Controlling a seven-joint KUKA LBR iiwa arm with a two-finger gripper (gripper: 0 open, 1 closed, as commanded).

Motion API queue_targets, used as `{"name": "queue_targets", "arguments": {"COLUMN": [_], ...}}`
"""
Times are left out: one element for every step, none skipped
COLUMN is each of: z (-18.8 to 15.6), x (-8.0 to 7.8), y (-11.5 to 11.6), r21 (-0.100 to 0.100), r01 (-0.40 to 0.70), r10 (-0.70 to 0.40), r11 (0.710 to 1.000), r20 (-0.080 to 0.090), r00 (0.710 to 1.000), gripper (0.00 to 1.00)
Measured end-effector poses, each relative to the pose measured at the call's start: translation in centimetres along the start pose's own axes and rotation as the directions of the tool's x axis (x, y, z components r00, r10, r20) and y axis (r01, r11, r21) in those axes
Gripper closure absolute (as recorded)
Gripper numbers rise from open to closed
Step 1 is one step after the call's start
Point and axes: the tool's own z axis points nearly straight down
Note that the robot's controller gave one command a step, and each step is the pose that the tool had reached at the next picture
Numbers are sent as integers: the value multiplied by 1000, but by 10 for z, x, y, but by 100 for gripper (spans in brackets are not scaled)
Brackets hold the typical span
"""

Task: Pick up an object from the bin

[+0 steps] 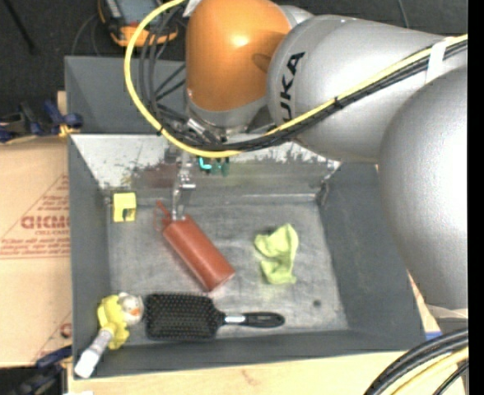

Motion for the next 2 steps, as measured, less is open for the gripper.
{"name": "queue_targets", "arguments": {"z": [-6, 80], "x": [-2, -3], "y": [-1, 30], "r21": [-1, 0], "r01": [-4, 59], "r10": [4, -59], "r11": [1000, 998], "r20": [9, 13], "r00": [1000, 998], "gripper": [0, 0]}}
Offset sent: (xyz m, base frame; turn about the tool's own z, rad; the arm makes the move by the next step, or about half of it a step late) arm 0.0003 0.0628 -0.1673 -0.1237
